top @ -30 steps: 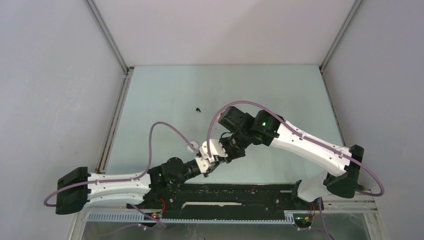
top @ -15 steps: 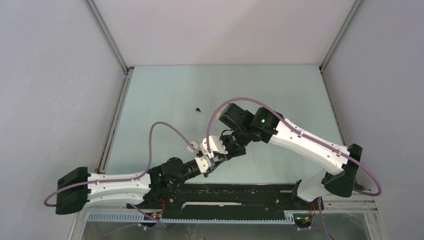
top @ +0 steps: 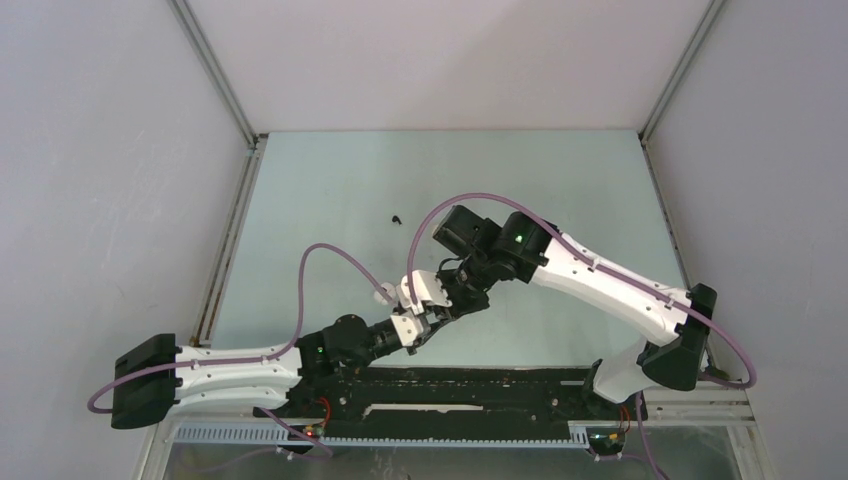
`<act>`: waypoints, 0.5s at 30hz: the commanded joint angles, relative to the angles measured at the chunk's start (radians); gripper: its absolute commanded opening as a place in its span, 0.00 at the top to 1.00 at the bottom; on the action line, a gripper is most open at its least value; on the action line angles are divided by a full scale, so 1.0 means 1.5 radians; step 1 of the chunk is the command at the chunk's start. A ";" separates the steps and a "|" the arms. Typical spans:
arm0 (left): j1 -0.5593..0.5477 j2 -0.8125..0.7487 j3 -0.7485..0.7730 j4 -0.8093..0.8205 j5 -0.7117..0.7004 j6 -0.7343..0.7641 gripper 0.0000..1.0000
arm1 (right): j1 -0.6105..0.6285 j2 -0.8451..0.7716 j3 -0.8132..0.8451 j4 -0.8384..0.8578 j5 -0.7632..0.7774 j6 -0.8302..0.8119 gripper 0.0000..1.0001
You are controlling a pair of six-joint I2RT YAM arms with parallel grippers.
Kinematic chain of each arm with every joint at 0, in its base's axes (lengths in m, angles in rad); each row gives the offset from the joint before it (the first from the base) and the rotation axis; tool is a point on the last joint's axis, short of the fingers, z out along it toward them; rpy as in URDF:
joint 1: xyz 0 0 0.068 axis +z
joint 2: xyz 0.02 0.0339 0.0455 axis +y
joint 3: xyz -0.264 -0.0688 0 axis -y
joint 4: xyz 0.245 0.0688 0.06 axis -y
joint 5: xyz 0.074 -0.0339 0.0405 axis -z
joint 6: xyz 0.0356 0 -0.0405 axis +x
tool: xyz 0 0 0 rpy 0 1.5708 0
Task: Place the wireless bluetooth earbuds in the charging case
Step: Adjust the earbud with the charging case.
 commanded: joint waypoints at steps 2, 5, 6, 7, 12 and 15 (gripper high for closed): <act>-0.004 -0.004 0.026 0.040 0.012 0.021 0.94 | -0.002 0.017 0.029 0.003 -0.008 0.015 0.90; -0.004 -0.005 0.023 0.044 0.015 0.021 0.94 | -0.001 0.023 0.033 0.003 0.000 0.019 0.86; -0.004 -0.005 0.022 0.046 0.015 0.021 0.94 | -0.001 0.023 0.033 0.004 0.003 0.019 0.84; -0.004 -0.005 0.021 0.047 0.016 0.021 0.94 | -0.001 0.023 0.033 0.006 0.007 0.020 0.82; -0.004 -0.003 0.018 0.055 0.021 0.020 0.94 | -0.002 0.019 0.036 0.014 0.027 0.014 0.77; -0.004 -0.004 0.016 0.058 0.027 0.020 0.94 | 0.002 0.018 0.039 0.014 0.035 0.007 0.74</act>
